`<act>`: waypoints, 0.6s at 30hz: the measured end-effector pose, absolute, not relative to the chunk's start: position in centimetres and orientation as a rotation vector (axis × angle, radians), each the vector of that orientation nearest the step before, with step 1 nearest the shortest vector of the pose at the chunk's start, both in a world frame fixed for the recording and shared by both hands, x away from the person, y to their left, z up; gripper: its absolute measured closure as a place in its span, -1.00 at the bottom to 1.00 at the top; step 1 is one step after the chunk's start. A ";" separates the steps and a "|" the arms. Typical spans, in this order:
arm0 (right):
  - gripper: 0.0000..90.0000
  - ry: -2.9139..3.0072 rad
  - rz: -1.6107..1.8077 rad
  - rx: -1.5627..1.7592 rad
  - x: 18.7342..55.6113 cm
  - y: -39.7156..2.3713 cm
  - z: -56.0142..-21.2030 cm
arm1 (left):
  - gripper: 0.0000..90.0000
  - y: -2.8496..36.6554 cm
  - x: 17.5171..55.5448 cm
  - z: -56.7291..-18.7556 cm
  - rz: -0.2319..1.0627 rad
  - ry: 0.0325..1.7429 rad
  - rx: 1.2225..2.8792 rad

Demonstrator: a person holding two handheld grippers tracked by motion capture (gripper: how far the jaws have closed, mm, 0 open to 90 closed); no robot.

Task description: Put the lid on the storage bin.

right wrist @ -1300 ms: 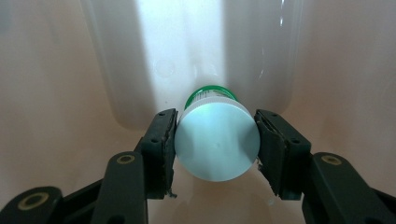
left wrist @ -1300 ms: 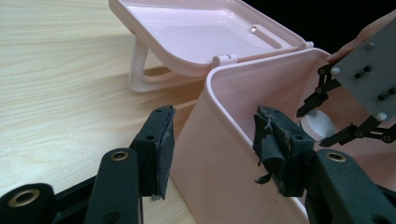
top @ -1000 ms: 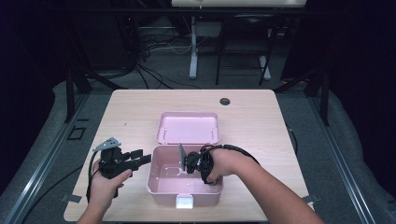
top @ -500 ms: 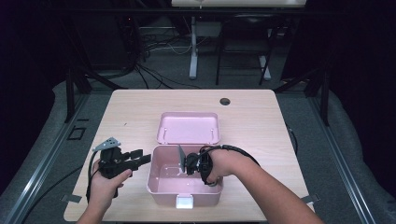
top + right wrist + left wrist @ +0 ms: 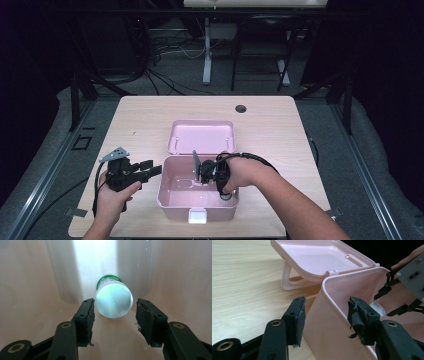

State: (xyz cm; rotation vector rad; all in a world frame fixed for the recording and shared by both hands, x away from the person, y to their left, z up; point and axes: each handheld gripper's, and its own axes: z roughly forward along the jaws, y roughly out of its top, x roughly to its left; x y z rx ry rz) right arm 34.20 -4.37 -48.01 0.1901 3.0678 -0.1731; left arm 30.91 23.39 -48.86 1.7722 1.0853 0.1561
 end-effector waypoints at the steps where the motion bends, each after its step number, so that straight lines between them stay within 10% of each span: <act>1: 0.09 3.069 -0.172 0.194 34.2 -4.4 -47.8 | 0.07 23.4 30.9 -48.9 0.156 1.084 1.774; 18: 0.11 3.068 -0.100 0.233 34.3 -5.0 -45.9 | 0.07 23.2 30.8 -48.8 0.149 1.079 1.772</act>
